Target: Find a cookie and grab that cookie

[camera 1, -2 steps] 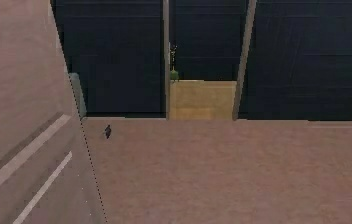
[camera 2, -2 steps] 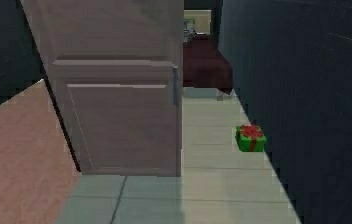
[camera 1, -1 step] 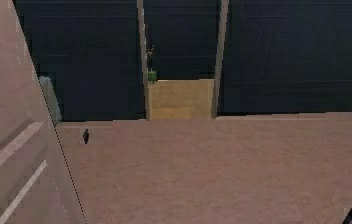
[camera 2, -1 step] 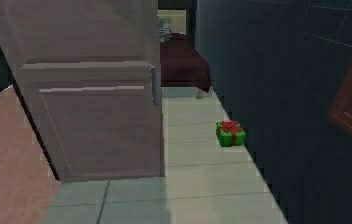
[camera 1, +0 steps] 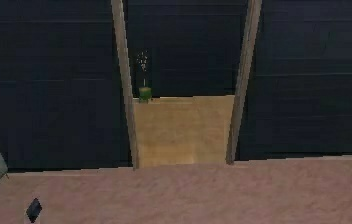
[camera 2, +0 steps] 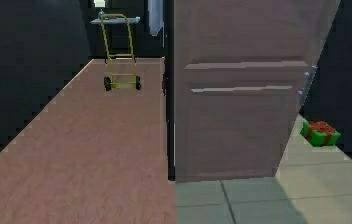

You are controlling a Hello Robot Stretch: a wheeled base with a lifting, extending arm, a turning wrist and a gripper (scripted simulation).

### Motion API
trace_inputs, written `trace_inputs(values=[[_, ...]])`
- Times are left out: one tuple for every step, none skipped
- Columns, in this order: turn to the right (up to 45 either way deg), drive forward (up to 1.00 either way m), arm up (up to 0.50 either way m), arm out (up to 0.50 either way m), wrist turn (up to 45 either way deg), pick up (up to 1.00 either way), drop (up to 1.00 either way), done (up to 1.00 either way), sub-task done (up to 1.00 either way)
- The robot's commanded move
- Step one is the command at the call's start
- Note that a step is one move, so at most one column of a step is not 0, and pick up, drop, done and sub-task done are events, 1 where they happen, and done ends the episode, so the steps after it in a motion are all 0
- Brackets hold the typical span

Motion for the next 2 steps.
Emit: trace_inputs(values=[[0.0, 1.00, 0.00, 0.00, 0.0, 0.00, 0.00, 0.00, 0.00], [3.0, 0.00, 0.00, 0.00, 0.0, 0.00, 0.00, 0.00, 0.00]])
